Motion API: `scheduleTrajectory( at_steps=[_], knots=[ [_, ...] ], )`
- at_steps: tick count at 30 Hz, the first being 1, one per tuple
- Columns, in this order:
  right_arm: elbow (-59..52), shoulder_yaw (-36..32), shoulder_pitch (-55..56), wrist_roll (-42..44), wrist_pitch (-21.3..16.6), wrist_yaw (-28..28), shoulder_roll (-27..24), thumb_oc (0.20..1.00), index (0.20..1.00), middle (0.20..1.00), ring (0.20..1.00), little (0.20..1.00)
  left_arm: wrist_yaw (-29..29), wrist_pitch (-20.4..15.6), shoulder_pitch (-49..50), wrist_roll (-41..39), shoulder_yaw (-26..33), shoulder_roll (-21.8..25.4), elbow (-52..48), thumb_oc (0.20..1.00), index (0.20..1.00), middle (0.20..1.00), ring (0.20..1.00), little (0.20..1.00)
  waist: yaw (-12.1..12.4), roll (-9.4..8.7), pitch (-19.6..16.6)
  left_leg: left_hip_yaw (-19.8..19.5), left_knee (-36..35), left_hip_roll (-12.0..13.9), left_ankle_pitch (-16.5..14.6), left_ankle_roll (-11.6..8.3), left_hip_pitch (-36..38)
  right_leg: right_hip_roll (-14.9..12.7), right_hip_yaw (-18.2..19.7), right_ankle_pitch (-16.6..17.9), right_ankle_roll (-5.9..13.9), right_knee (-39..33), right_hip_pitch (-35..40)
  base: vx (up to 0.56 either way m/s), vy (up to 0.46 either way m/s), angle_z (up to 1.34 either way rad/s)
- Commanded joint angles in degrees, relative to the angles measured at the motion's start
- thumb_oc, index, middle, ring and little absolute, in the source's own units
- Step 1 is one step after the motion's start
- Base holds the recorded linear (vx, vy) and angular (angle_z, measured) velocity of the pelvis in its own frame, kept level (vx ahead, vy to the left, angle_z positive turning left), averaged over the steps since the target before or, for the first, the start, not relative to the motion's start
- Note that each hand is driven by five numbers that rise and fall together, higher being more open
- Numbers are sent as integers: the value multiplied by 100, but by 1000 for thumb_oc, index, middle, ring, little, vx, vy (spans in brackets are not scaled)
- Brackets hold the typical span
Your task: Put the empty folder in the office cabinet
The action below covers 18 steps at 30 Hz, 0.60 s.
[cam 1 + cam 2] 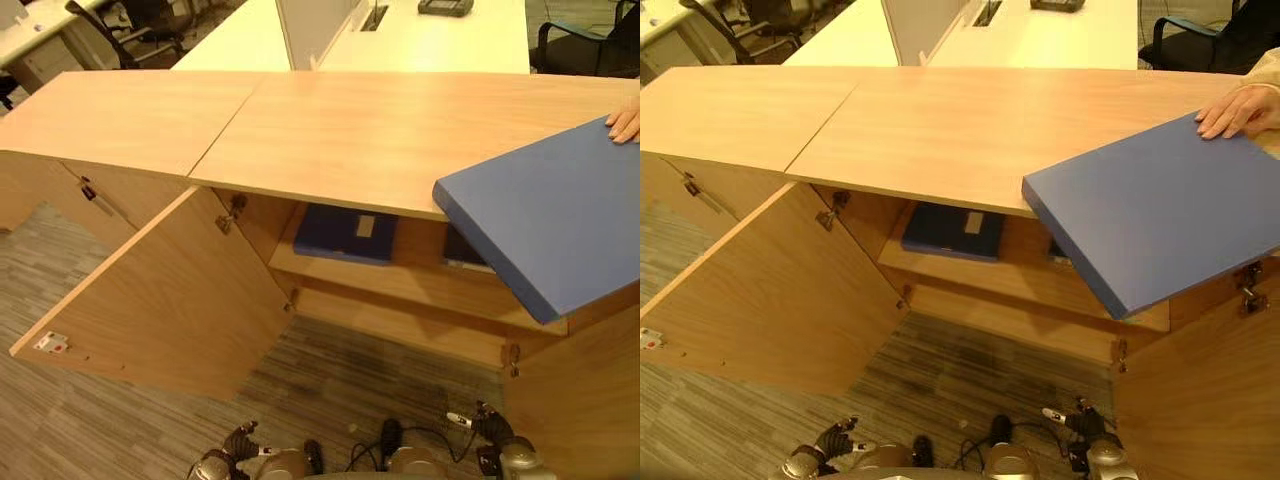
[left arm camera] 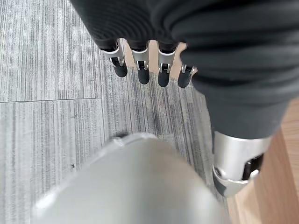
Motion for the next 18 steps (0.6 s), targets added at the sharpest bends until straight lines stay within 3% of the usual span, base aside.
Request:
scheduleTrajectory(
  at_steps=[1,2,8,9,11,13,17,18],
  knots=[
    [-68,143,-96,191,-113,-17,-118,1000,1000,1000,1000,1000,43,-95,-146,-43,-148,62,6,1000,1000,1000,1000,1000,169,-39,-137,-608,20,-299,225,98,-321,-324,601,-489,596,470,219,294,124,-3],
    [-58,192,-171,175,-104,9,-87,1000,1000,1000,1000,1000,50,-86,-156,-82,-107,71,115,1000,1000,1000,1000,1000,208,-20,-171,-801,-255,-299,295,71,-361,-295,733,-540,645,419,274,364,165,-21],
    [3,219,-214,70,-67,27,85,1000,1000,1000,1000,1000,43,-64,-75,133,-107,188,114,1000,1000,1000,1000,1000,313,-123,-307,-648,-447,-456,238,252,-3,-486,951,-581,804,611,318,208,192,-50],
    [10,219,-275,100,-47,55,191,1000,1000,1000,1000,1000,25,-58,-137,126,-88,341,21,1000,1000,1000,1000,1000,347,-192,-288,-549,-381,-570,51,427,83,-589,997,-573,954,1218,119,126,206,-7],
    [-18,224,-321,148,-54,64,256,1000,1000,1000,1000,1000,18,-53,-176,57,-39,423,-67,1000,1000,1000,1000,1000,346,-191,-206,-516,-299,-595,-60,536,143,-603,1048,-461,1112,1886,-225,86,196,10],
    [-123,252,-467,155,-32,64,275,1000,1000,1000,1000,1000,62,-41,-237,-52,34,500,-161,1000,1000,1000,1000,1000,273,-160,19,-467,-237,-598,-91,652,209,-657,1141,233,1353,2745,-841,-32,116,-2],
    [-286,255,-560,234,-76,30,307,1000,1000,1000,1000,1000,70,-62,-278,-120,38,528,-240,1000,1000,1000,1000,1000,230,-22,109,-576,-272,-586,-168,693,310,-526,1231,43,1324,2895,-1234,102,68,-2],
    [-415,273,-590,277,-99,-2,254,200,200,200,200,200,94,-102,-318,-202,49,557,-214,1000,1000,1000,1000,1000,182,-39,138,-694,-336,-677,-237,630,410,-606,1151,-23,1163,1942,-1207,214,-94,8]
  ],
)
